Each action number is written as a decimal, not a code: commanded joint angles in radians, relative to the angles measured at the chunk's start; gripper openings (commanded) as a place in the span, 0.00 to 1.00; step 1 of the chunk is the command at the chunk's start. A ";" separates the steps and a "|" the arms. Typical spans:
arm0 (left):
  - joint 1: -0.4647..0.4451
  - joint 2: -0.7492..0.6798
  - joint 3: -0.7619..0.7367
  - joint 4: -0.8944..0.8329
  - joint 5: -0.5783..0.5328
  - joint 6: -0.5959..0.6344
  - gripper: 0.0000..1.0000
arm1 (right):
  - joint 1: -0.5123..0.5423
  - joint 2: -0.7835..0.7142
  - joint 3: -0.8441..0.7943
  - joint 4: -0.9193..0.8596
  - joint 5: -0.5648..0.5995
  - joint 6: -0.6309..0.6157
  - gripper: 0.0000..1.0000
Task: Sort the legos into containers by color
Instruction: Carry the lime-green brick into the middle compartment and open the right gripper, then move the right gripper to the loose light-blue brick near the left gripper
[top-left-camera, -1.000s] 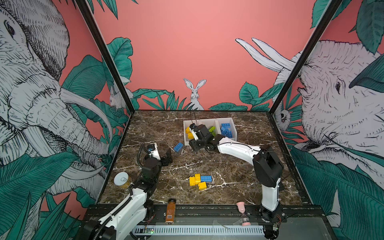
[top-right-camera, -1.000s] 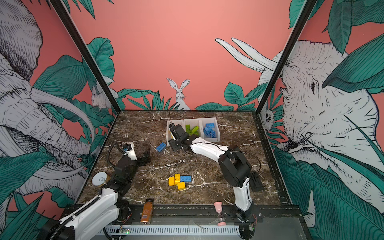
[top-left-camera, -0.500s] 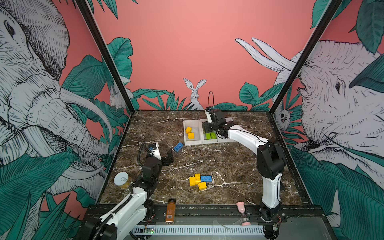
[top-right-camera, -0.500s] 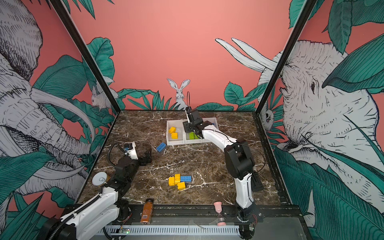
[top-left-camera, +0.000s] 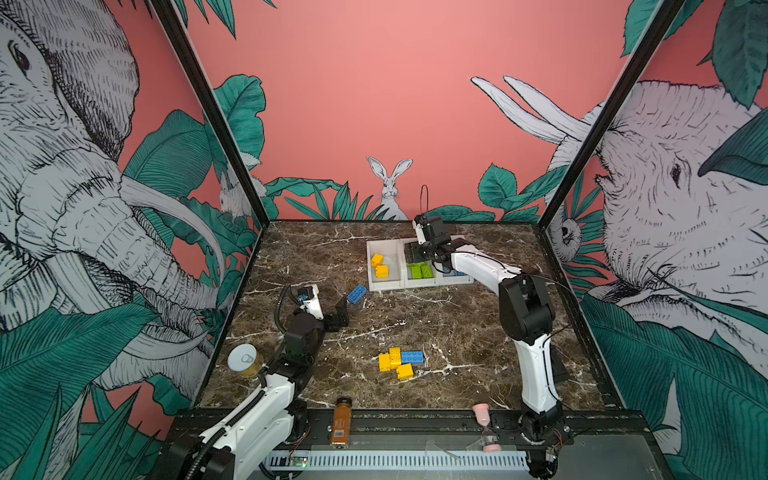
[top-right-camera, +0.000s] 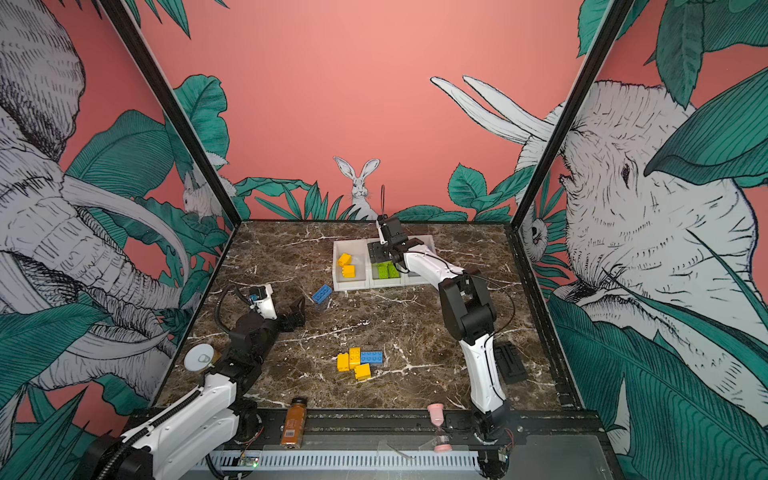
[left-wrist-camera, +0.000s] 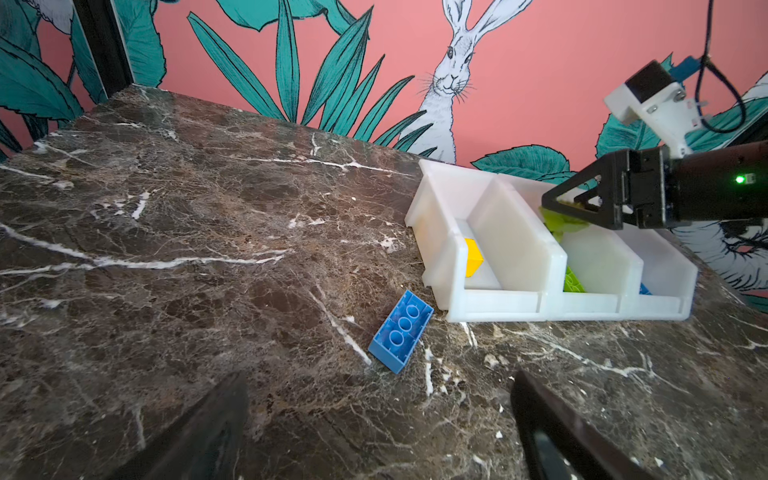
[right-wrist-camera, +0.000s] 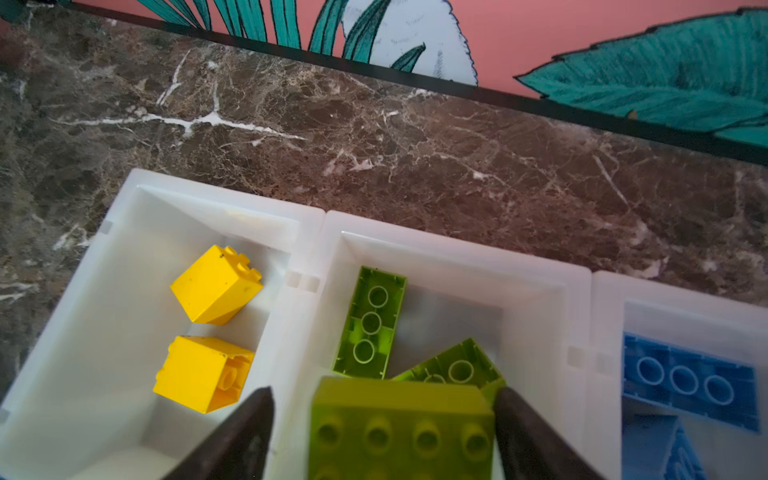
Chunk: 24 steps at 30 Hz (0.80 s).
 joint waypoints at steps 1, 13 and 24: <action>0.008 -0.003 0.025 0.010 0.017 -0.018 0.99 | -0.003 -0.017 0.018 0.007 -0.029 0.010 0.86; 0.009 -0.057 0.026 -0.036 -0.025 0.018 0.99 | 0.163 -0.088 0.061 -0.123 -0.027 -0.051 0.90; 0.008 -0.206 -0.013 -0.097 -0.103 0.011 0.99 | 0.398 0.108 0.285 -0.138 -0.026 0.006 0.91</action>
